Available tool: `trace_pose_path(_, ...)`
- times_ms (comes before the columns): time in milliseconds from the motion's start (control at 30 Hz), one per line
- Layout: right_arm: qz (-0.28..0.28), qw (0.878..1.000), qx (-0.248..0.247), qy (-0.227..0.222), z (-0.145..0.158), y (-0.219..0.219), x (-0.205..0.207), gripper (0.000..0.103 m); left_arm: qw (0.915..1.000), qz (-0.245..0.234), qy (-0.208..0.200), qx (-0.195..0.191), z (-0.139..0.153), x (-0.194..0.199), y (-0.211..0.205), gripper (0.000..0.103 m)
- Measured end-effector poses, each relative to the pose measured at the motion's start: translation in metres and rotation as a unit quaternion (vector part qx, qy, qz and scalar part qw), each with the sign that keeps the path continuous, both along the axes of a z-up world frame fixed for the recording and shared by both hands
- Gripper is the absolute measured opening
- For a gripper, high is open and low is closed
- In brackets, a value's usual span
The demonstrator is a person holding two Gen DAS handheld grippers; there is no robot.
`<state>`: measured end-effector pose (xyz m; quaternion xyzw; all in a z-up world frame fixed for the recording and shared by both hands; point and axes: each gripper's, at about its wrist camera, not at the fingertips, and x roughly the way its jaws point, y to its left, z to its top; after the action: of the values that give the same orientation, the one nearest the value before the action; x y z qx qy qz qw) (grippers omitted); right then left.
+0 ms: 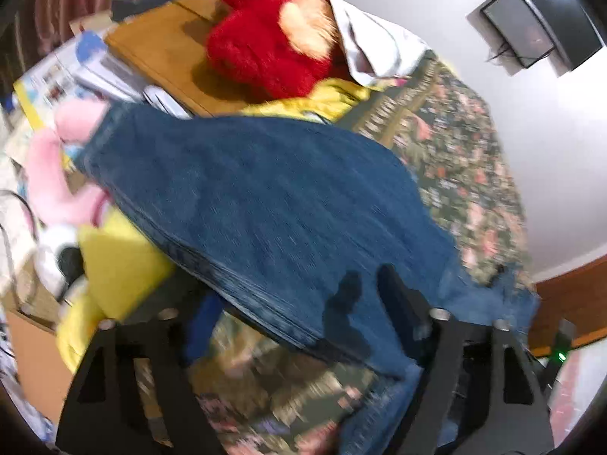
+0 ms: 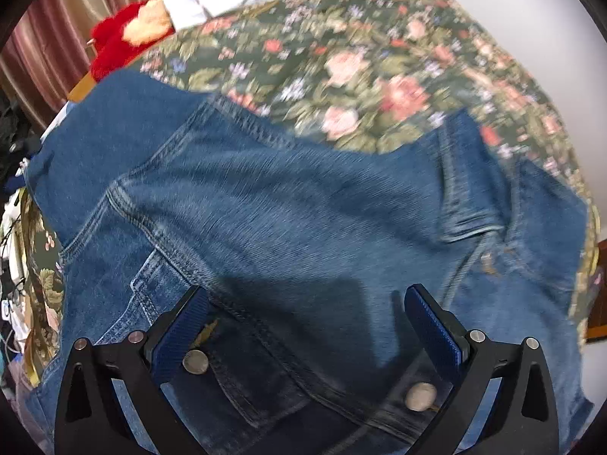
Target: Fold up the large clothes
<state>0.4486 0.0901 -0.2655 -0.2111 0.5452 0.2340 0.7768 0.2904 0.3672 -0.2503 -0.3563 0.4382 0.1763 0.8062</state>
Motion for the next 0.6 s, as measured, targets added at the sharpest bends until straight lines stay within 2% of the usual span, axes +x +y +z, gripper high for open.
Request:
trace_pose_path(33,0.004,1.0,-0.005,0.009,-0.006,0.002,0.0,0.103,0.9996,0.003,0.011,0.025,0.002,0.004,0.0,0.059)
trace_pose_path(67,0.008,1.0,-0.012,0.009,-0.01,0.004,-0.001,0.103,0.9975,0.004,0.026,0.065,0.004,0.01,-0.003,0.048)
trace_pose_path(100,0.01,1.0,-0.013,0.006,-0.01,0.004,-0.002,0.103,0.9957,0.001,0.032,0.087,0.007,0.011,-0.004,0.04)
trace_pose_path(133,0.012,1.0,-0.011,0.006,-0.008,0.005,-0.003,0.103,0.9928,-0.007,0.035,0.114,0.01,0.014,-0.006,0.037)
trace_pose_path(167,0.011,1.0,-0.005,0.009,-0.005,0.004,-0.004,0.101,0.9891,-0.016,0.038,0.141,0.016,0.018,-0.011,0.028)
trace_pose_path(267,0.002,1.0,0.017,0.025,0.006,-0.005,-0.003,0.097,0.9827,-0.031,0.024,0.181,0.037,0.022,-0.02,0.012)
trace_pose_path(400,-0.012,0.999,0.047,0.023,0.032,-0.026,-0.007,0.095,0.9756,-0.044,-0.017,0.214,0.077,0.03,-0.041,0.011)
trace_pose_path(500,-0.021,0.998,0.062,0.001,0.056,-0.048,-0.013,0.095,0.9638,-0.063,-0.055,0.253,0.113,0.034,-0.069,0.01)
trace_pose_path(600,-0.032,0.997,0.069,-0.034,0.084,-0.074,-0.019,0.095,0.9586,-0.089,-0.093,0.254,0.14,0.037,-0.098,0.007)
